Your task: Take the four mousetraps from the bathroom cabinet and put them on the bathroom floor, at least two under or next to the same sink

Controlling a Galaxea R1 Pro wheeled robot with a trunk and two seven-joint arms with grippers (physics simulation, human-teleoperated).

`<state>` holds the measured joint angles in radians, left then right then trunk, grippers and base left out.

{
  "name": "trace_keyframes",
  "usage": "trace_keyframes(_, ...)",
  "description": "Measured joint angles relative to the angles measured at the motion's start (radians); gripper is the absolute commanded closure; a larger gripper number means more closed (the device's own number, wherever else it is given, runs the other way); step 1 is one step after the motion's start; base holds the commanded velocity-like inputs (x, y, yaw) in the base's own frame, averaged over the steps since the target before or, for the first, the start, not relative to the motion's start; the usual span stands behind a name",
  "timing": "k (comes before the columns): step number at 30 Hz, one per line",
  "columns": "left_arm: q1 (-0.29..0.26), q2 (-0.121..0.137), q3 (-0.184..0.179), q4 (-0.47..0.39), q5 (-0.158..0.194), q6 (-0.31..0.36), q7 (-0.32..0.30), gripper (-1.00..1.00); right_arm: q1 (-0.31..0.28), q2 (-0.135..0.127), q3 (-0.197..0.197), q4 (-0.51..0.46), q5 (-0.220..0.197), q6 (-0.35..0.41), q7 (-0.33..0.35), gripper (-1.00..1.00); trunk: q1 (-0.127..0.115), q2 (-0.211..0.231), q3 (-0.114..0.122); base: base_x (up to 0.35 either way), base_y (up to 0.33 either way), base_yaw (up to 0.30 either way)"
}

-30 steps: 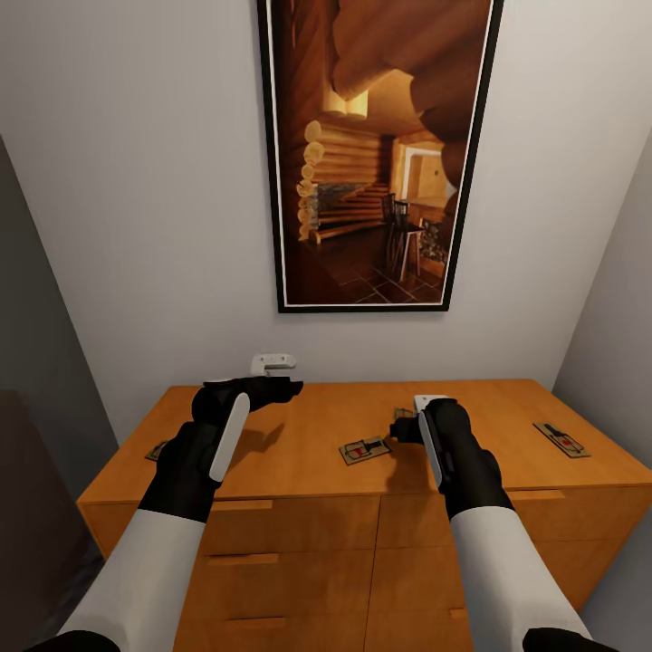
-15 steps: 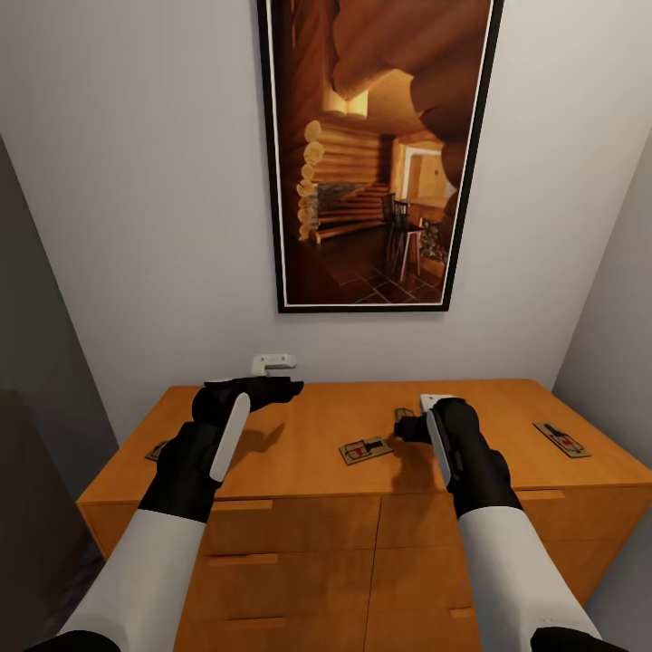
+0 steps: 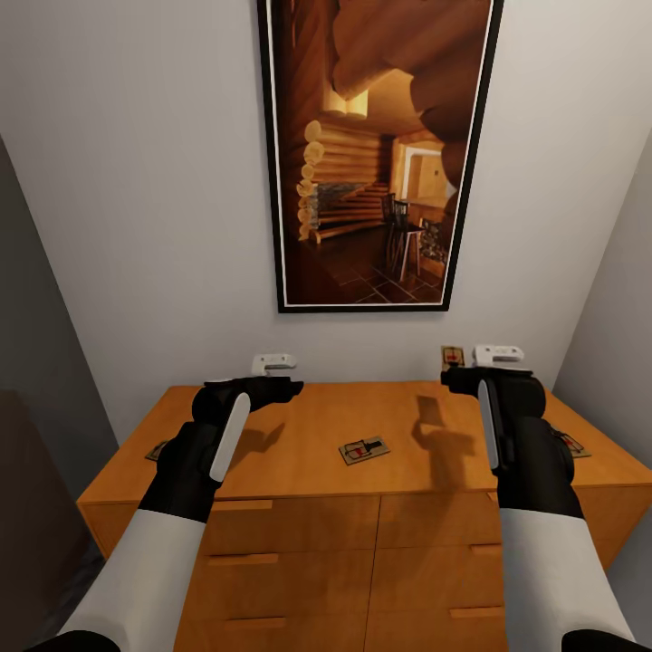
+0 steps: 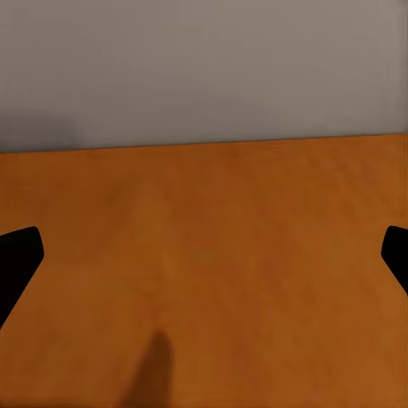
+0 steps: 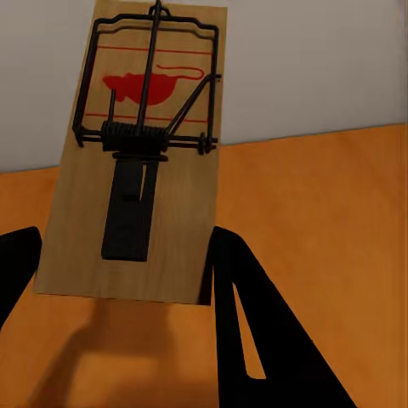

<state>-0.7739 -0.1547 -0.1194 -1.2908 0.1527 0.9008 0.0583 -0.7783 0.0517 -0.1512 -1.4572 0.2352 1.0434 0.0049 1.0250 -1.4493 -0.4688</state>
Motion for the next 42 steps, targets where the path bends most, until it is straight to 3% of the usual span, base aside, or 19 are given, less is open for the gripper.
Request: trace_keyframes(42,0.0,0.001,0.0,0.001,0.0,-0.001,-0.001,-1.0,0.004,-0.003,0.002,-0.003,0.001,0.0,0.0,1.0,0.0,0.0,0.0,0.0,0.0,0.0)
